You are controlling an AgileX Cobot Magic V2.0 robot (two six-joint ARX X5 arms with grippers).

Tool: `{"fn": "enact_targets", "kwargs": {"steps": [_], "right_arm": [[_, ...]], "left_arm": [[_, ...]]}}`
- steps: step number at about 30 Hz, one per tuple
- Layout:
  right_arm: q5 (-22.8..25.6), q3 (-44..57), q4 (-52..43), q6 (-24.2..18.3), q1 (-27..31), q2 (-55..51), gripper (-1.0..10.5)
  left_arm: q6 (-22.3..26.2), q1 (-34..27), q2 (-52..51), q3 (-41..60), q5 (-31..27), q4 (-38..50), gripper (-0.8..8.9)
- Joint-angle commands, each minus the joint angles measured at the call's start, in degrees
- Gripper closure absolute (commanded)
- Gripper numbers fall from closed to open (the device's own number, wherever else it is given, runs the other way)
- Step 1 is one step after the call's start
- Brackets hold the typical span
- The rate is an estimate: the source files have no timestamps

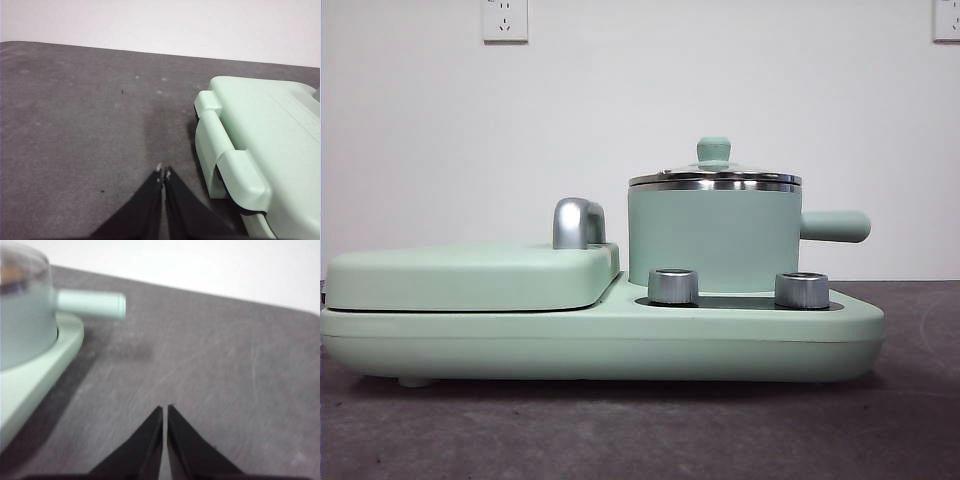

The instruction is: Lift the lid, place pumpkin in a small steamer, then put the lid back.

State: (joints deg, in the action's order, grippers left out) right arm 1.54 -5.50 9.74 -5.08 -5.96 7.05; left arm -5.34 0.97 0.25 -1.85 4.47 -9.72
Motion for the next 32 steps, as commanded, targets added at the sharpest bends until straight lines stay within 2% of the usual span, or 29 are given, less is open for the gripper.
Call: {"fn": "enact_targets", "kwargs": {"steps": [1,6,21,32], "right_arm": [[-0.07,3.72,-0.74,2.16,0.11,-5.20,9.3],[0.04,4.81,-0.42,2.47,0.22,-6.84,9.3],[0.00,4.81,-7.98,2.05,1.70,-6.84,9.3],[0.00,4.79,-8.15,2.05,1.70,-6.84,9.3]], "left_arm": [[0.37,-0.04,-0.07,1.14,-0.07,0.63,8.07],[0.37,-0.04,-0.07,1.14,-0.04,0.68,8.07],[0.37,-0.04,-0.07,1.14,-0.07,0.68,8.07],[0.37,-0.04,-0.07,1.14,-0.07,0.68,8.07]]}}
